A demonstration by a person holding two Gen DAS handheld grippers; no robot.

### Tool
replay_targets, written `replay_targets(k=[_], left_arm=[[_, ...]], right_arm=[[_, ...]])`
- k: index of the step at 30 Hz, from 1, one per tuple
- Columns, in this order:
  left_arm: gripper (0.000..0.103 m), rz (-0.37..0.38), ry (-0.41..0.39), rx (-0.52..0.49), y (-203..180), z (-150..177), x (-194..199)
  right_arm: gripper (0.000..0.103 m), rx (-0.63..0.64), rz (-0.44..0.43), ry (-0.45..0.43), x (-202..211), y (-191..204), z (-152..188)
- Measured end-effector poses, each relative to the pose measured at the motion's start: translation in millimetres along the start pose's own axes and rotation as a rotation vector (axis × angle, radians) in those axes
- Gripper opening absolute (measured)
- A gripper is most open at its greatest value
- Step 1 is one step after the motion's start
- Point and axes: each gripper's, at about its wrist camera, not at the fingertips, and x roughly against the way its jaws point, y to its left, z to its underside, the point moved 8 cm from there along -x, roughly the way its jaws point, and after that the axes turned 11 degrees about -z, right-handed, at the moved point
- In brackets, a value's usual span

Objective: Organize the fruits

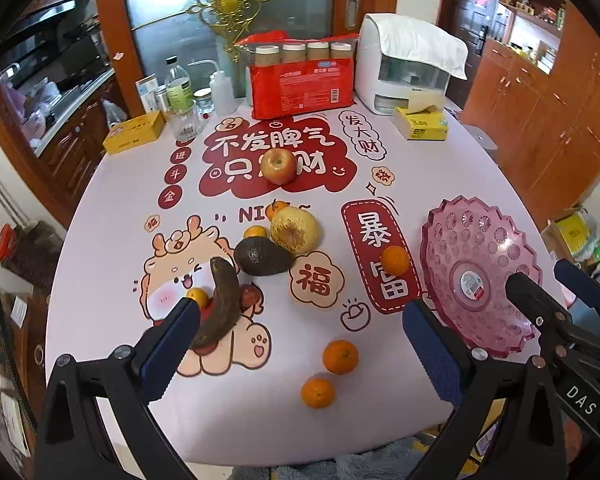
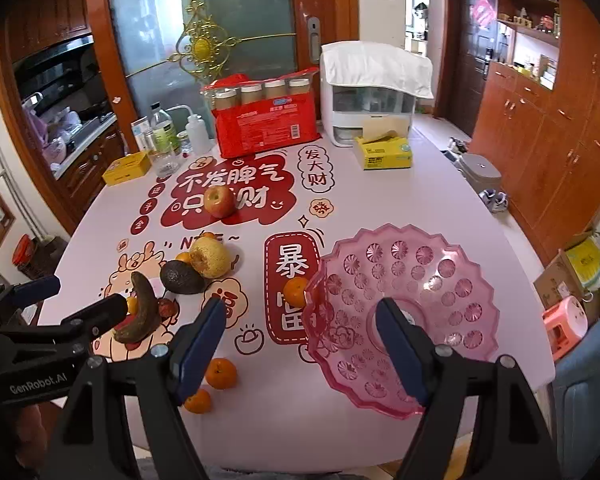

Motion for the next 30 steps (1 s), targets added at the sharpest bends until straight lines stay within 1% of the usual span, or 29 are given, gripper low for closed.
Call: replay_targets(k=[6,10,11,13,16,17,19,20,23,25,26,27,30], left_arm=[[0.101,0.033,0.000,-0.041,26.8,-7.0,-14.0],[0.101,0.043,0.003,-0.073,49.7,-8.7,-27.4],[0.101,0.040,-0.003,-0.084,55.5,-10.0,-30.7],[0.101,0.027,-0.020,-0.104,66.5,-11.5,-35.2],[0.101,-0.029,-0.067,-0.162,90.7,-16.9,-47.0],[0.101,-0.052,-0.075,-0.184,99.1,-18.8,-53.0],[0.101,-0.071,-0.079,-0.213,111.5,-19.3,-62.1],[0.101,-0.071,-0.073,-0.229,120.2,-18.7,-72.1],[0.101,-0.041,-0.042,-0.263,132.8,-13.8,-95.5],[0.101,-0.024,-0.005,-0.287,140.4,-7.6,-117.4],[0.101,-0.005,0.025,-0.295,144.0,-3.1,-131.1],[0.101,0.009,0.043,-0.295,146.2,0.1,-138.8],[0.101,0.072,0.100,-0.288,144.9,14.3,-161.3]], right_arm=[[0.075,-0.053,0.047,0.006,-7.2,21.6,6.0],[0.074,-0.074,0.069,0.024,-16.6,44.7,11.6],[0.072,-0.079,0.073,0.030,-20.0,51.3,13.3],[0.070,-0.094,0.085,0.039,-26.1,60.2,16.4],[0.068,-0.126,0.095,0.056,-36.3,71.6,23.0],[0.067,-0.138,0.097,0.067,-41.0,75.5,25.9],[0.066,-0.163,0.097,0.092,-50.6,81.5,33.2],[0.066,-0.173,0.097,0.102,-54.3,82.9,36.0],[0.066,-0.210,0.076,0.140,-68.4,87.1,48.1],[0.065,-0.236,0.052,0.156,-77.5,89.1,56.0],[0.063,-0.248,0.044,0.163,-81.5,89.8,59.2],[0.060,-0.265,0.039,0.173,-86.1,89.1,64.0],[0.056,-0.327,0.013,0.202,-99.4,86.6,78.1]])
